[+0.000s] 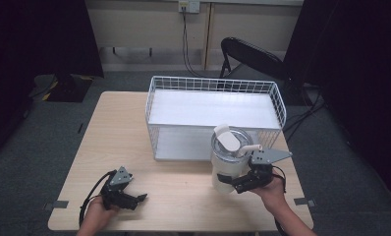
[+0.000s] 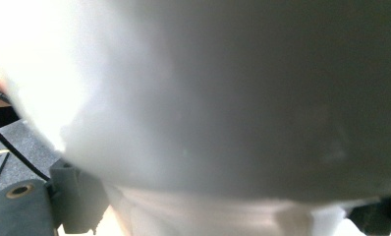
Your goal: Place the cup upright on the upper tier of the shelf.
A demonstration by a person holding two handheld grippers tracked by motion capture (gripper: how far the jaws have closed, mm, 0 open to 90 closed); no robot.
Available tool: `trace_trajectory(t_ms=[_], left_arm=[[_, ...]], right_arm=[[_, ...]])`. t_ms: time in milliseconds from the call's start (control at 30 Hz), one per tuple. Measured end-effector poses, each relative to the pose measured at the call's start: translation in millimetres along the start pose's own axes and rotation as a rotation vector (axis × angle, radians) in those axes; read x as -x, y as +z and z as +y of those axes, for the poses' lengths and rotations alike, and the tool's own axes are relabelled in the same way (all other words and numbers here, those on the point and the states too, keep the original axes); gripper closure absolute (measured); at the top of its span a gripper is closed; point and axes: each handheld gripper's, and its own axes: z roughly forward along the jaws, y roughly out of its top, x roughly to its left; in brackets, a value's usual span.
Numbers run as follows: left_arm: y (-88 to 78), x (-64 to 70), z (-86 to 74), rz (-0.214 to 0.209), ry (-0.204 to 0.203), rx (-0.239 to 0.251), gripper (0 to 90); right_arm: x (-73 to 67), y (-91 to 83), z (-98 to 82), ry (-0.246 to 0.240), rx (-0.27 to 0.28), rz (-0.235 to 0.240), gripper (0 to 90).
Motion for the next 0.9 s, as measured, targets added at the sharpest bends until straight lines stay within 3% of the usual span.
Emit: trace_trajectory(t_ms=[900], left_arm=[[0.2, 0.2, 0.0, 0.000, -0.001, -0.001, 5.0]], right_arm=[[12.5, -8.1, 43.3, 0.032, -0.011, -0.005, 10.1]])
